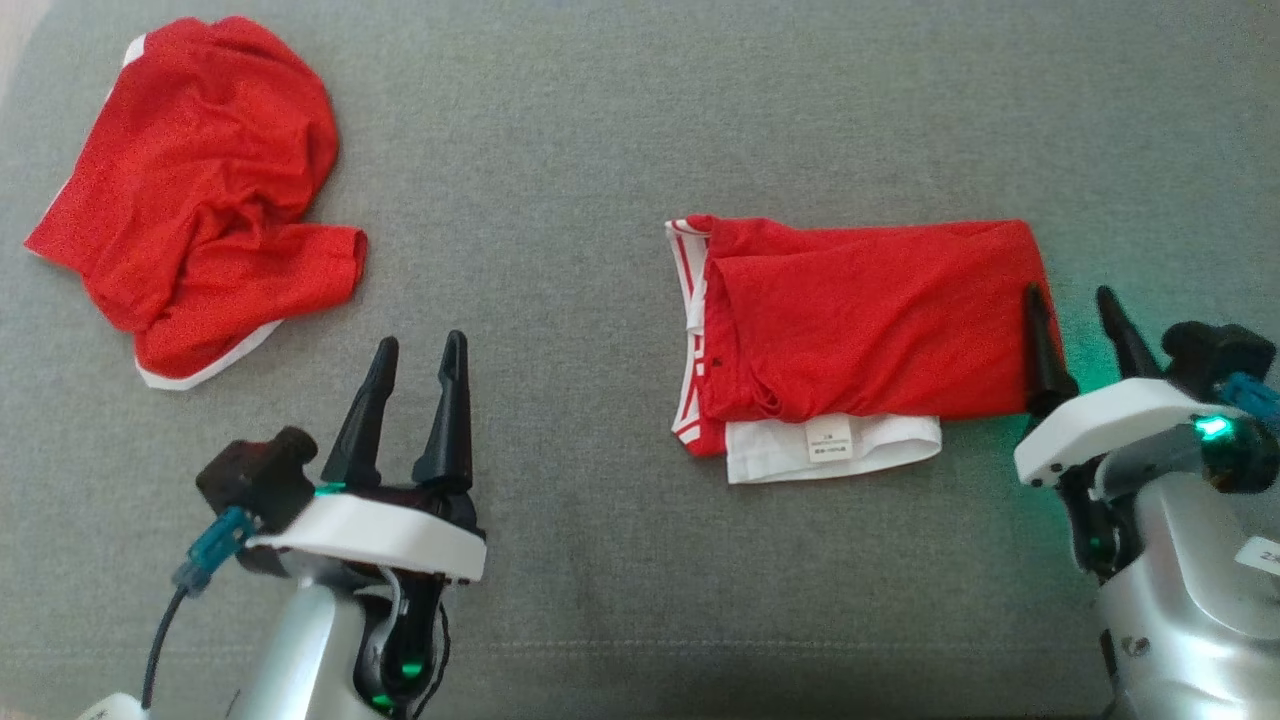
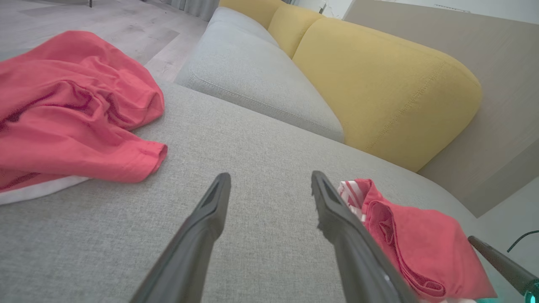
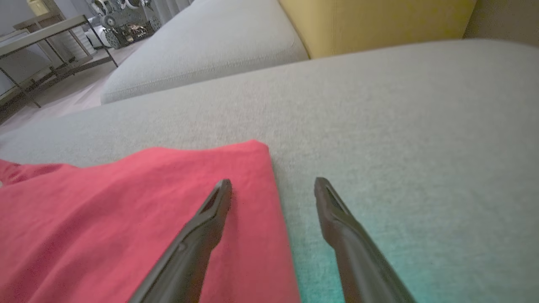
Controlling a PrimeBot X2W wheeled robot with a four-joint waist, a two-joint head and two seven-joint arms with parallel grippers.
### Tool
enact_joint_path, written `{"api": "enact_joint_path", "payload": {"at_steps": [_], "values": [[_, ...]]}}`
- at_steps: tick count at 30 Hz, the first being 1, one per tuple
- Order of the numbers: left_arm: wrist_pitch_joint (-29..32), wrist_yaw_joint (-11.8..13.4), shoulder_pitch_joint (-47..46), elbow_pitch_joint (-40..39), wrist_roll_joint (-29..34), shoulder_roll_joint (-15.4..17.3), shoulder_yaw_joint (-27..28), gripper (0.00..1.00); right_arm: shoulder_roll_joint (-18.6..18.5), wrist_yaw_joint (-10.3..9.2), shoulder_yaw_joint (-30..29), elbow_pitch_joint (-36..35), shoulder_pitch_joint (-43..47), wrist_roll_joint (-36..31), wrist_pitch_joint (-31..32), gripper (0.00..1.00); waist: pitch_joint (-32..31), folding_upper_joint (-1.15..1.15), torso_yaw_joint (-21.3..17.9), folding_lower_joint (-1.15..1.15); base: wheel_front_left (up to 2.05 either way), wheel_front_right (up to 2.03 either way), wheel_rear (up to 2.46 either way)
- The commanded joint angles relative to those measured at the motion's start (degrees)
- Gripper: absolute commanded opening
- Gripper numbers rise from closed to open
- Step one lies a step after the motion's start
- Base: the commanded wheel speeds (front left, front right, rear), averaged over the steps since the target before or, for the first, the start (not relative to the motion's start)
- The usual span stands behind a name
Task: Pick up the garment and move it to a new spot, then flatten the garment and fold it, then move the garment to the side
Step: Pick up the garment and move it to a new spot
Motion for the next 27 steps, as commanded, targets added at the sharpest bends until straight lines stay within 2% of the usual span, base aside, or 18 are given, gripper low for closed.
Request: {"api": "enact_joint_path", "payload": {"at_steps": [1,10,11,12,13,17,23,27], "values": [[-0.7,0.1,-2.5,-1.5,0.2,0.3,1.3,1.0,-0.6,0.37,2.1,-0.6,-1.5,1.3,0.5,1.0,0.7,0.0,0.5,0.0,0.0,0.0,0.0],[-0.7,0.1,-3.6,-1.6,0.5,0.3,1.3,1.0,-2.0,0.37,7.4,4.2,-2.8,3.2,3.3,1.0,1.7,0.0,1.2,0.0,0.0,0.0,0.0],[-0.7,0.1,-3.6,-1.6,0.5,0.3,1.4,1.0,-2.1,0.37,8.0,4.5,-3.0,3.1,3.4,0.48,1.7,0.0,1.2,0.0,0.0,0.0,0.0],[-0.7,0.1,-3.6,-1.6,0.6,0.3,1.4,1.0,-2.4,0.37,8.4,4.7,-3.1,3.0,3.3,0.06,1.7,0.0,1.2,0.0,0.0,0.0,0.0],[-0.7,0.1,-3.6,-1.5,0.7,0.3,1.3,1.0,-2.6,0.37,8.8,4.9,-3.3,2.6,2.9,0.0,1.6,0.0,1.2,0.0,0.0,0.0,0.0],[-0.7,0.0,-3.8,-1.3,0.8,0.3,1.4,1.0,-4.4,0.37,10.4,4.6,-4.3,-0.4,0.2,0.0,1.0,0.0,1.1,0.0,0.0,0.0,0.0],[-0.7,-0.2,-3.9,-2.0,1.1,0.3,1.6,1.0,-8.8,0.37,14.3,1.3,-7.2,-8.3,-4.8,0.0,0.4,0.0,0.4,0.0,0.0,0.0,0.0],[-0.7,-0.4,-5.5,-2.8,2.0,0.3,3.1,1.0,-11.4,0.37,16.4,-1.2,-9.6,-9.9,-5.0,0.0,0.5,0.0,-0.3,0.0,0.0,0.0,0.0]]}}
